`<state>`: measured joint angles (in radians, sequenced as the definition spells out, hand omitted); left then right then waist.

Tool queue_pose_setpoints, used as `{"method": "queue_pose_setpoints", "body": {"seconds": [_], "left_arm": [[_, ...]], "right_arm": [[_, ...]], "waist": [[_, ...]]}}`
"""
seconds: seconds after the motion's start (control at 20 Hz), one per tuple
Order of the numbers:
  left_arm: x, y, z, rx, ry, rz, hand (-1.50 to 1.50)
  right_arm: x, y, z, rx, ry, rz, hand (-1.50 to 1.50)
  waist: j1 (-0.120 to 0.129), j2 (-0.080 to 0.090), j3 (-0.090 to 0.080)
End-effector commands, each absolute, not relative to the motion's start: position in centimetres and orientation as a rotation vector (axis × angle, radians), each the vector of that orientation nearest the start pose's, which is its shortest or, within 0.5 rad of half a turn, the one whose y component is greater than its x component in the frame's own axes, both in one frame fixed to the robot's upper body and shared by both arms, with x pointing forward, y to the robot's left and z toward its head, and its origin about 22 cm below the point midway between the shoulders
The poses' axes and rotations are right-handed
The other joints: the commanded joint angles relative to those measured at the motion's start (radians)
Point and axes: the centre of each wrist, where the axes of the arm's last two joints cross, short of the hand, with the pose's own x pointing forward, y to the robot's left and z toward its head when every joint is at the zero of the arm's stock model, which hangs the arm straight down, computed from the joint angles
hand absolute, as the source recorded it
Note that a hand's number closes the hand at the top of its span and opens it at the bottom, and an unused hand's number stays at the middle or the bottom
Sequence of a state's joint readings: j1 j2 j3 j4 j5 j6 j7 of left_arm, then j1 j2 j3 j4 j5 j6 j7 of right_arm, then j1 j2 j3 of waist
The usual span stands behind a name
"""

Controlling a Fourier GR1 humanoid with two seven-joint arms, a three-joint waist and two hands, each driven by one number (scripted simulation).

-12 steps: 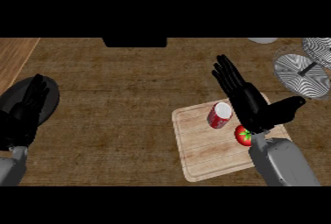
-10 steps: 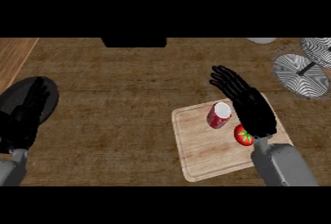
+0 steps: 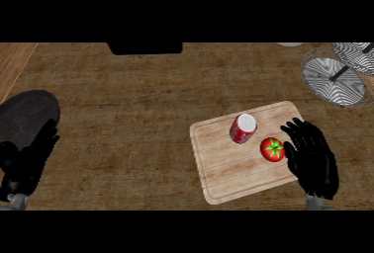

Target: Pick the tomato from the cutting board and place it in the tiered basket

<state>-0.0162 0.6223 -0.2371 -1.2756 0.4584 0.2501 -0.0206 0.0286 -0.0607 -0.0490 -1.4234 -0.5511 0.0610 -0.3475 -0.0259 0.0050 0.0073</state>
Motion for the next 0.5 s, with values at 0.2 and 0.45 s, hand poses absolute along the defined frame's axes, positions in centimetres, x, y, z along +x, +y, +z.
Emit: {"method": "queue_pose_setpoints", "body": {"seconds": [0.2,0.45], "left_arm": [[22.5,35.4,-2.1,0.287,-1.212,-0.064,0.00],[21.9,35.5,-2.5,0.294,-1.209,-0.070,0.00]], "right_arm": [[18.3,-34.8,-5.7,-0.432,-1.414,0.088,-1.50],[20.1,-35.6,-1.5,-0.398,-1.254,0.302,-1.50]], "waist": [[0.034,0.003,-0.014],[0.033,-0.005,-0.010]]}}
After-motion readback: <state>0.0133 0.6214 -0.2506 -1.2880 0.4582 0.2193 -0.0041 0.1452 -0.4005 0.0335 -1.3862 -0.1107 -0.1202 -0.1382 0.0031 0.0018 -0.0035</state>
